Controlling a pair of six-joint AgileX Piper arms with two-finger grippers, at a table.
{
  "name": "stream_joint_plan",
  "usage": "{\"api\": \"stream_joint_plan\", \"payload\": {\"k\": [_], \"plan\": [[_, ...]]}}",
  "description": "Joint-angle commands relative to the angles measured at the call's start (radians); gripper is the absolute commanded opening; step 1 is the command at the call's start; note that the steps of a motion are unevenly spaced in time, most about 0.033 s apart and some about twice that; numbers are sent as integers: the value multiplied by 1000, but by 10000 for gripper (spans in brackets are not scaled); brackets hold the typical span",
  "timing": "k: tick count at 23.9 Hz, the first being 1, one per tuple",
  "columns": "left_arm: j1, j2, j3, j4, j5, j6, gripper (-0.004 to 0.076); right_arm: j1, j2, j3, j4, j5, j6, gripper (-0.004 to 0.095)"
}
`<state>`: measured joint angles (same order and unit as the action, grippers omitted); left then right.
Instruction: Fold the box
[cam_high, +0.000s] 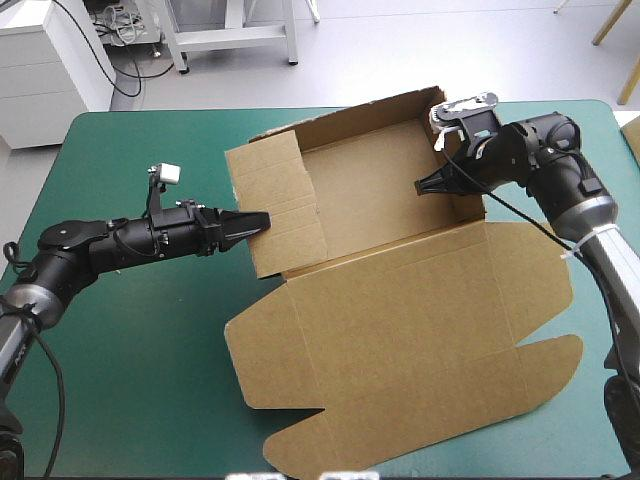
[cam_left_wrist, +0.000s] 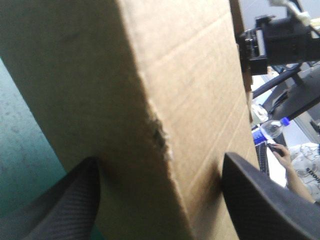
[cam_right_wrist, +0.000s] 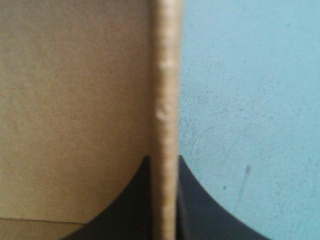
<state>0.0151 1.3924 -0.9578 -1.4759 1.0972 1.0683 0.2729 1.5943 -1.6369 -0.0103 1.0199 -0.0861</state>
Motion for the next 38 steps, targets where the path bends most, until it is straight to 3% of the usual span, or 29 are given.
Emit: {"api": "stream_joint_plan", "payload": {"k": [1, 4, 7, 12, 18, 25, 33, 34, 38], "plan": [[-7, -36, -91, 62, -1, -136, 491, 35, -43, -36, -26, -60, 36, -18], [-7, -36, -162, 160, -22, -227, 491, 74, -43, -36, -120, -65, 101, -18], [-7, -36, -264, 357, -70, -425, 491, 132, -43, -36, -182, -98, 147, -19], [-19, -36, -299, 476, -74, -538, 491, 155, -43, -36, -152, -169, 179, -20], [-152, -36, -299, 512, -212, -571, 452, 155, -43, -36, -152, -173, 179, -20], [-207, -36, -299, 770, -294, -803, 410, 155, -43, -36, -100, -174, 181, -20], [-207, -35, -299, 914, -309, -899, 105, 205, -41, -36, -75, -144, 198, -19], [-207, -35, -299, 937, -316, -899, 18, 213, -41, -36, -71, -144, 212, -19], [-207, -35, -299, 1011, -350, -934, -8, 213, -35, -36, -46, -106, 230, -19]]}}
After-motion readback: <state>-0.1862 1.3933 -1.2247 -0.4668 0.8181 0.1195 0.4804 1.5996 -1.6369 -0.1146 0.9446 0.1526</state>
